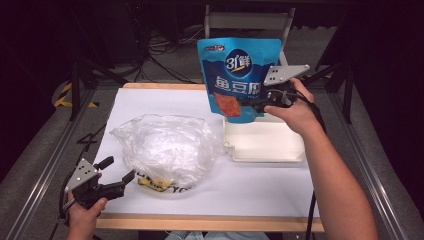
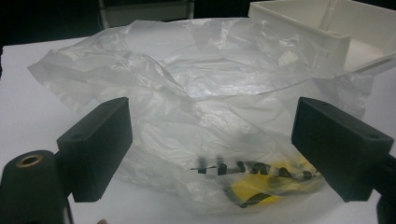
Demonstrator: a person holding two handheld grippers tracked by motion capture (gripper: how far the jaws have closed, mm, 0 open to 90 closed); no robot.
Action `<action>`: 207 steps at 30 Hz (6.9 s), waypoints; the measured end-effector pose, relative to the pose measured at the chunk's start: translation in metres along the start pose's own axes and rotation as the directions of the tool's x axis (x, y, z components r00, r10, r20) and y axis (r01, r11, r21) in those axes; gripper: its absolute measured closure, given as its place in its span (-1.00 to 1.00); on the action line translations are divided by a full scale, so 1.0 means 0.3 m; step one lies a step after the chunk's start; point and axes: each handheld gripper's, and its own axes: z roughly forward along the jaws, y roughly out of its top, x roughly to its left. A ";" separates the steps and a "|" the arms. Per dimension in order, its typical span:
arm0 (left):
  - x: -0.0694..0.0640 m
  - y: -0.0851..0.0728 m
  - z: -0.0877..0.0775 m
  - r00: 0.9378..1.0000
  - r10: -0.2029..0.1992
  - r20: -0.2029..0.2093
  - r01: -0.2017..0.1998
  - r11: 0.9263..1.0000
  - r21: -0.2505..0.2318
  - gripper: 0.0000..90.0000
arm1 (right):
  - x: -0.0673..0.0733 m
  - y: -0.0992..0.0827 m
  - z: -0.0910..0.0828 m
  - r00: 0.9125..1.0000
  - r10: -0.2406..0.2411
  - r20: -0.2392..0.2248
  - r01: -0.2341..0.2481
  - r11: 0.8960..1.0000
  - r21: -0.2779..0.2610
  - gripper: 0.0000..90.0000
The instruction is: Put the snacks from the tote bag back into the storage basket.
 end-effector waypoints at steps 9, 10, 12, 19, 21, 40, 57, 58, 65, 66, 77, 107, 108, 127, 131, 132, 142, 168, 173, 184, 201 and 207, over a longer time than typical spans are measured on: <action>0.002 -0.001 0.001 1.000 -0.002 -0.003 0.002 1.000 0.000 -0.70 | -0.064 -0.028 -0.032 1.000 0.024 -0.003 -0.024 0.999 0.023 0.16; 0.003 0.000 -0.001 1.000 0.003 -0.002 -0.003 1.000 0.003 -0.70 | -0.070 -0.033 -0.033 1.000 0.023 -0.001 -0.023 0.999 0.029 0.16; 0.003 0.000 -0.002 1.000 0.003 -0.002 -0.003 1.000 0.004 -0.70 | -0.081 -0.042 -0.036 1.000 0.022 0.002 -0.022 0.999 0.040 0.16; 0.001 -0.002 0.002 1.000 -0.001 -0.002 0.001 1.000 0.003 -0.70 | -0.118 -0.087 -0.043 0.999 0.041 0.019 -0.043 0.997 0.064 0.16; -0.001 -0.002 0.003 1.000 -0.001 0.001 0.001 1.000 0.004 -0.70 | -0.122 -0.099 -0.043 0.999 0.047 0.022 -0.048 0.997 0.061 0.16; -0.013 0.000 0.009 0.999 0.032 0.011 -0.033 0.999 0.016 -0.71 | -0.155 -0.274 -0.002 0.991 0.127 0.037 -0.130 0.988 0.081 0.16; -0.012 -0.001 0.008 1.000 0.029 0.009 -0.029 0.999 0.018 -0.71 | -0.154 -0.343 0.055 0.991 0.131 0.025 -0.134 0.982 0.136 0.16; -0.012 -0.001 0.007 1.000 0.027 0.008 -0.027 0.999 0.017 -0.71 | -0.153 -0.345 0.058 0.991 0.133 0.024 -0.135 0.982 0.136 0.16; -0.012 -0.001 0.008 1.000 0.029 0.009 -0.030 0.999 0.020 -0.71 | -0.149 -0.357 0.069 0.991 0.130 0.013 -0.130 0.981 0.141 0.16; -0.012 -0.001 0.008 1.000 0.029 0.009 -0.030 0.999 0.019 -0.71 | -0.148 -0.360 0.072 0.992 0.128 0.009 -0.128 0.981 0.143 0.16; -0.011 0.000 0.007 1.000 0.022 0.013 -0.023 1.000 0.020 -0.70 | -0.138 -0.384 0.103 0.990 0.138 -0.014 -0.134 0.977 0.167 0.15; -0.007 -0.008 0.017 1.000 0.012 0.015 -0.013 0.999 0.037 -0.70 | -0.144 -0.414 0.091 0.991 0.130 -0.015 -0.124 0.968 0.216 0.02; -0.007 -0.008 0.018 1.000 0.013 0.014 -0.014 0.999 0.038 -0.70 | -0.143 -0.418 0.090 0.992 0.127 -0.014 -0.121 0.969 0.214 0.02; -0.007 -0.009 0.020 1.000 0.007 0.011 -0.007 0.999 0.038 -0.70 | -0.163 -0.456 0.041 0.995 0.098 0.006 -0.097 0.969 0.227 -0.10; -0.007 -0.009 0.021 1.000 0.008 0.011 -0.009 0.999 0.040 -0.70 | -0.173 -0.462 0.022 0.996 0.083 0.025 -0.087 0.967 0.239 -0.21; -0.008 -0.009 0.021 1.000 0.008 0.011 -0.008 0.999 0.040 -0.70 | -0.176 -0.464 0.018 0.996 0.083 0.025 -0.086 0.968 0.235 -0.21; -0.007 -0.009 0.020 1.000 0.007 0.008 -0.008 0.999 0.038 -0.70 | -0.178 -0.474 0.017 0.997 0.072 0.039 -0.079 0.970 0.232 -0.25; -0.010 -0.006 0.024 1.000 0.012 0.015 -0.013 0.999 0.041 -0.71 | -0.134 -0.465 -0.165 0.961 0.244 0.128 -0.257 0.962 0.091 -0.55; -0.010 -0.006 0.024 1.000 0.012 0.015 -0.013 0.999 0.040 -0.71 | -0.120 -0.455 -0.208 0.958 0.238 0.158 -0.254 0.963 0.088 -0.56; -0.013 -0.006 0.026 1.000 0.015 0.015 -0.015 0.999 0.038 -0.71 | -0.031 -0.415 -0.293 0.952 0.266 0.154 -0.277 0.959 0.058 -0.69; -0.016 0.001 0.035 0.999 0.022 0.023 -0.023 0.999 0.040 -0.71 | 0.179 -0.337 -0.336 0.955 0.267 0.126 -0.267 0.963 -0.018 -0.72; -0.013 0.001 0.035 0.999 0.020 0.028 -0.021 0.999 0.034 -0.71 | 0.267 -0.330 -0.302 0.957 0.269 0.111 -0.267 0.963 -0.038 -0.72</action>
